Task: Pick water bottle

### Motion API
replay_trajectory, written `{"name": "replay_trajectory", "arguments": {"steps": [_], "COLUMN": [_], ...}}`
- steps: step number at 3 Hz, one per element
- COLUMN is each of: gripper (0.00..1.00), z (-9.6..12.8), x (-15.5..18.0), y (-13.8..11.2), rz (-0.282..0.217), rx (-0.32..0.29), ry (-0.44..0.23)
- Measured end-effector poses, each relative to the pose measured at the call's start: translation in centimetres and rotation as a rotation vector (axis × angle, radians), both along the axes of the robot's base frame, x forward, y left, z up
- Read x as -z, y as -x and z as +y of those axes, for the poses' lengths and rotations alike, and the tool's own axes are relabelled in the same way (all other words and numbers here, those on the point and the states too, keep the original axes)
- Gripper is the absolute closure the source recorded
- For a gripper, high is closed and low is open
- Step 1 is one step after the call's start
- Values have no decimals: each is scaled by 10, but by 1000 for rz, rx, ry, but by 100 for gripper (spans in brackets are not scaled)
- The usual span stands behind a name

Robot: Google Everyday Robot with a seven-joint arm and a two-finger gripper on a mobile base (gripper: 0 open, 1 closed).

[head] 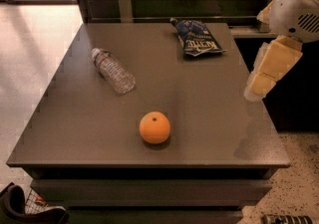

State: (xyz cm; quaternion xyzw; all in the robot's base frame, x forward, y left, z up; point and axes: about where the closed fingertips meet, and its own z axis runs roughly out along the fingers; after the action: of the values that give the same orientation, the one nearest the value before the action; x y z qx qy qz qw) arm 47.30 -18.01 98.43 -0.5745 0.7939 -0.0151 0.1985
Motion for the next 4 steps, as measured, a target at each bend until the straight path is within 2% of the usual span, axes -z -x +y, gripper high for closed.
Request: {"name": "replay_trajectory", "arguments": {"steps": [1,3,4], "gripper": [0,0,0], "z": [22,84,84], "x": [2,22,22], "y": [-28,-78,-78], "rz": [4,71,71], "rx": [38,195,195], "ry": [-61,-228,-228]}}
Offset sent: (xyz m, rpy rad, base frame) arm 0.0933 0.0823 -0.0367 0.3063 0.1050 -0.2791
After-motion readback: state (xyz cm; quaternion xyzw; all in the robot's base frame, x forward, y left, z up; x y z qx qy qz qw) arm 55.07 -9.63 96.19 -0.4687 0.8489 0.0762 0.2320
